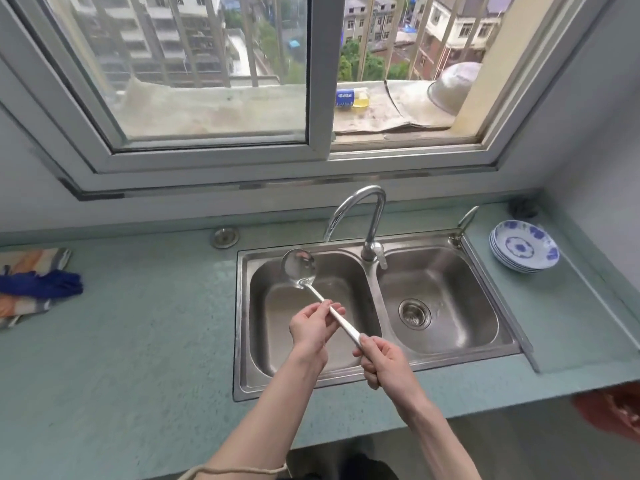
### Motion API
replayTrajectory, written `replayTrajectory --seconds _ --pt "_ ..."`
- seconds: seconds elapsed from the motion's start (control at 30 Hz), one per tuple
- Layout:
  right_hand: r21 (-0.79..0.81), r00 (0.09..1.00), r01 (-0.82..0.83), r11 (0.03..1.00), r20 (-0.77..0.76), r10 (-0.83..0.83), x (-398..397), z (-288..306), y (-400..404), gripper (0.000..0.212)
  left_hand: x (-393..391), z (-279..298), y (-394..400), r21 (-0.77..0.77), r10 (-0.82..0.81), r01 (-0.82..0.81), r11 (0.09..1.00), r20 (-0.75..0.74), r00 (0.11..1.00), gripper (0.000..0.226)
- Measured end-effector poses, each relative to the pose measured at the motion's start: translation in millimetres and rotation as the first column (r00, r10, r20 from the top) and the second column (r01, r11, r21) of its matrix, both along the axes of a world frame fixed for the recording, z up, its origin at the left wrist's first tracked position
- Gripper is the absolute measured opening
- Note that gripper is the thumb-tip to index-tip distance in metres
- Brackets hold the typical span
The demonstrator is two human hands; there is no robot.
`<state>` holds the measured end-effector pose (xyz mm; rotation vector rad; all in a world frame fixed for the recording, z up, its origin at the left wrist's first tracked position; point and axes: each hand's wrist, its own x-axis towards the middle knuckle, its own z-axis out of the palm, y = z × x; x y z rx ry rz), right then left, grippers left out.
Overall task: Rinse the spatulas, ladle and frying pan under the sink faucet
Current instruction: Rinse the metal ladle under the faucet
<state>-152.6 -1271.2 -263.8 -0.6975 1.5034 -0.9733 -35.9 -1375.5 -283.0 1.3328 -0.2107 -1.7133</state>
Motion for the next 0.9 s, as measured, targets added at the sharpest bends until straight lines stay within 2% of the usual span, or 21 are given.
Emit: replayTrajectory --seconds 0.23,0.33,0.43,0.6,0.73,0.8,0.9 --pt "0.055 0.999 -0.051 0.997 -0.005 0.051 -30.1 -11.4 -28.9 0.034 -27.0 -15.2 -26.0 0.051 0.008 -0.009 0.999 0.026 1.0 0.028" --pt "0.113 0.998 -0.062 0.992 -0.016 0.064 -47.8 -14.0 -46.6 0.044 -39.0 -17.5 -37.0 0.074 0.029 -0.03 0.997 0.023 0.999 0.029" --pt "0.18 0.996 -0.004 0.984 -0.083 0.019 -73.4 -19.1 -72.7 0.055 -50.1 -19.7 -46.5 0.093 0.051 -0.053 0.994 0.033 0.998 0.028" --pt "0.176 0.983 0.124 0.977 -0.156 -0.097 -121.3 -47.9 -118.6 0.041 -69.5 -27.1 -59.8 0.123 0.107 -0.111 0.986 0.043 0.993 0.025" --pt "0.174 0.977 0.071 0.982 -0.209 -0.033 -148.6 -78.3 -163.2 0.037 -85.9 -34.1 -60.2 0.146 0.139 -0.143 0.979 0.037 0.99 0.027" --pt "0.182 0.982 0.022 0.983 -0.187 0.012 -153.0 -85.1 -190.9 0.039 -92.5 -37.8 -58.8 0.152 0.154 -0.157 0.976 0.03 0.988 0.025" --pt "0.184 0.996 -0.038 0.982 -0.073 0.052 -151.2 -92.0 -222.1 0.039 -98.8 -41.0 -54.5 0.165 0.176 -0.177 0.97 0.019 0.984 0.017"
